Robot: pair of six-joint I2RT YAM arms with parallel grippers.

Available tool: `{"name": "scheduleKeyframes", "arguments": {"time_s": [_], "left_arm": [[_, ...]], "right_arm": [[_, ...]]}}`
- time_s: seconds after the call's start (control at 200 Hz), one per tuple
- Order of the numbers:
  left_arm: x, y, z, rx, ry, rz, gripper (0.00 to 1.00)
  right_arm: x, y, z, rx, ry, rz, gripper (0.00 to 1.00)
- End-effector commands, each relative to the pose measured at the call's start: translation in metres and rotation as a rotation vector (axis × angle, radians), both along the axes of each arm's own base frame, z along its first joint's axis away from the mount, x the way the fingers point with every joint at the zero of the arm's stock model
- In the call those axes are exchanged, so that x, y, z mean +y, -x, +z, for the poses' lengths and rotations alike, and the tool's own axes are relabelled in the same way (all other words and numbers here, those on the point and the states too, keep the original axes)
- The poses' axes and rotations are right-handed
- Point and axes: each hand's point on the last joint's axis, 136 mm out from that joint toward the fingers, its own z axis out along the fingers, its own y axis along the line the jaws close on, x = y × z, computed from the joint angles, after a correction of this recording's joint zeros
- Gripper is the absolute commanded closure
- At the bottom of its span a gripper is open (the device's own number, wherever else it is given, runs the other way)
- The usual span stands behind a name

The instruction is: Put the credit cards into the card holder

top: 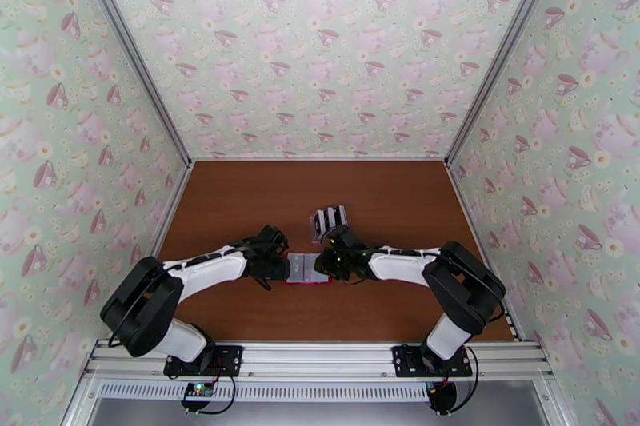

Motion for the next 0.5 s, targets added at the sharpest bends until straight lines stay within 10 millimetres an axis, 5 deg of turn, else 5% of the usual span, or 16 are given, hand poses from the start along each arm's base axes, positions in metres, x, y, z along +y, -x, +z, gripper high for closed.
{"name": "scheduleKeyframes", "arguments": {"time_s": [0.0,0.24,0.496], "left_arm": [[0.006,0.001,-0.011,0.026,-0.037,0.004,0.47],[0.007,0.001,-0.01,0.036,-0.043,0.004,0.48],[-0.003,-0.011,0.027,-0.044,0.014,-0.007,0.46]], "right_arm": [[-0.012,0.001,0.002,-0.014,0.046,-0.007,0.75],[-0.015,0.001,0.001,-0.012,0.066,-0.005,0.75],[-0.015,-0.005,0.017,-0.053,0.072,0.005,0.74]]}}
